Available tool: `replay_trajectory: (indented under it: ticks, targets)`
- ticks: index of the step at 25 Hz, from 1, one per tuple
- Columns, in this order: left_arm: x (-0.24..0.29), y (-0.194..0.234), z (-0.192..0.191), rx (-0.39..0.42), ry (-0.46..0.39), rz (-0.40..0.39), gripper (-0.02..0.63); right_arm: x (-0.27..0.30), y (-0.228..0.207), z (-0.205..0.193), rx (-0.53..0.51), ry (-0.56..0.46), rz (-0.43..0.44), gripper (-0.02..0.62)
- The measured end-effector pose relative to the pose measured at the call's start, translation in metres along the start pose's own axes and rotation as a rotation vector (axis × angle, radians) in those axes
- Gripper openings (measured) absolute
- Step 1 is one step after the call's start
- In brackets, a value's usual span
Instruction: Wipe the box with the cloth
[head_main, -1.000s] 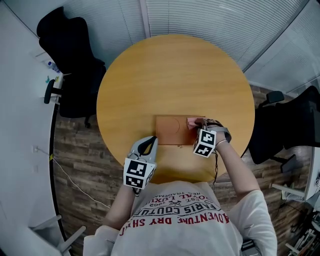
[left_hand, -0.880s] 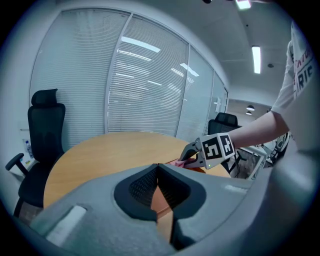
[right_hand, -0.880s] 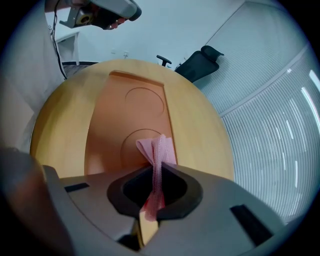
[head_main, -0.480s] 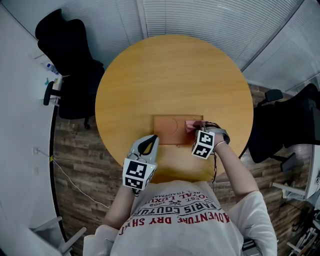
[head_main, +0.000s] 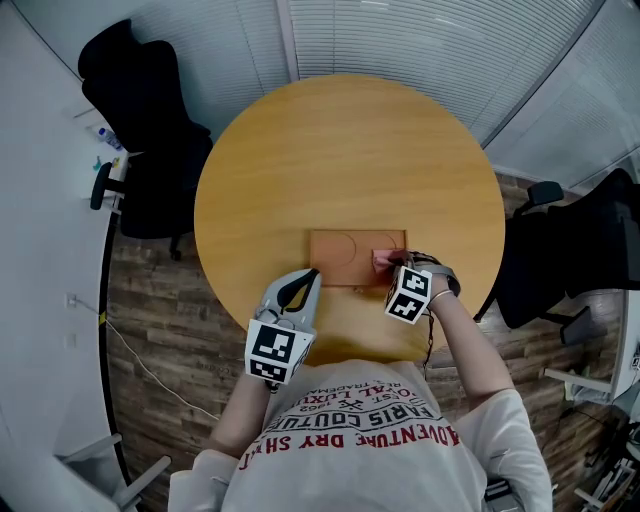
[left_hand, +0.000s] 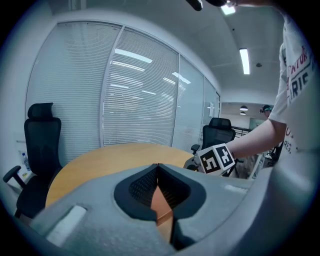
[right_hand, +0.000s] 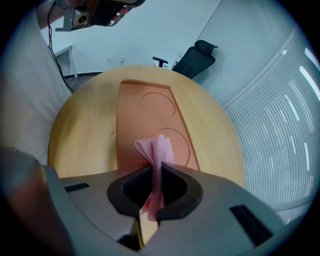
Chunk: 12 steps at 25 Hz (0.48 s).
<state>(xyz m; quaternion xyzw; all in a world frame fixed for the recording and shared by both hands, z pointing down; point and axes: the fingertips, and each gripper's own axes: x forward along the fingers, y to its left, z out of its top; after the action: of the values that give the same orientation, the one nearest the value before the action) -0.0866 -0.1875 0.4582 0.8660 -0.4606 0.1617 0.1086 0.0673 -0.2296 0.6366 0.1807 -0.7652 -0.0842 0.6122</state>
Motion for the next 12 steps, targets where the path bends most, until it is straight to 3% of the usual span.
replay_trajectory:
  ticks: [5,12]
  targets:
    - [-0.009,0.000,-0.002,-0.012,-0.009,0.011,0.009,-0.009,0.021,0.000,-0.024,0.010,0.035,0.029]
    - [-0.020,0.003,-0.007,-0.094,-0.029,0.024,0.009,-0.020,0.049,-0.006,0.069,0.003,0.106,0.029]
